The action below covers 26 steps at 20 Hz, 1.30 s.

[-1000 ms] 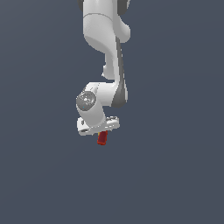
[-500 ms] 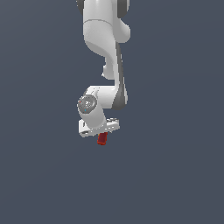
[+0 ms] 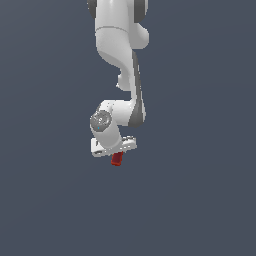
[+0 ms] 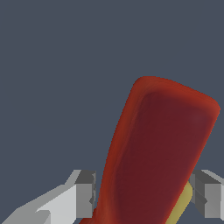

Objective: Pick up the object and move it to a goal position.

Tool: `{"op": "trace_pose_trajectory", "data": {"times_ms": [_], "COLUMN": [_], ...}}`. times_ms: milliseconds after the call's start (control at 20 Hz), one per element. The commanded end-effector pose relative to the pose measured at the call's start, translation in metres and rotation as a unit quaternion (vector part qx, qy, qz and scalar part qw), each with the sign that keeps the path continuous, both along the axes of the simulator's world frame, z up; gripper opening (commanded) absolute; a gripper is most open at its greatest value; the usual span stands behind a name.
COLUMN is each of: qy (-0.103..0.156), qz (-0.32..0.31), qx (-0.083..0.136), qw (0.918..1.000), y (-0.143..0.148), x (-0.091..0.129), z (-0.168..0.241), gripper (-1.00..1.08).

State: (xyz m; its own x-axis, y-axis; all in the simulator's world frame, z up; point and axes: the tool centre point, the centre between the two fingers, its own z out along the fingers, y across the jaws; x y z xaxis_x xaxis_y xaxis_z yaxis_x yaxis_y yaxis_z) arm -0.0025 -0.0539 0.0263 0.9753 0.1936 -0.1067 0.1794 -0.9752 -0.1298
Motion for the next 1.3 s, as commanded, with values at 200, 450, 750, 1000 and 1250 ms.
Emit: {"op": "trace_pose_trajectory", "data": {"times_ms": [200,450,750,1000,1250], "qy": [0.0,0.0,0.0,0.0,0.0], "qz": [0.0,0.0,0.0,0.0,0.0], "qx": [0.0,0.0,0.0,0.0,0.001], "qw": [1.0,1.0,1.0,1.0,1.0], "y": [0.0,-0.006,-0.033,-0.069,-0.103], "x": [0.0,-0.002,-0.008,-0.017,-0.024], "z": [0.0,0.007,0.036,0.078,0.116], "gripper": [-1.0,-1.0,-1.0,-1.0,-1.0]}}
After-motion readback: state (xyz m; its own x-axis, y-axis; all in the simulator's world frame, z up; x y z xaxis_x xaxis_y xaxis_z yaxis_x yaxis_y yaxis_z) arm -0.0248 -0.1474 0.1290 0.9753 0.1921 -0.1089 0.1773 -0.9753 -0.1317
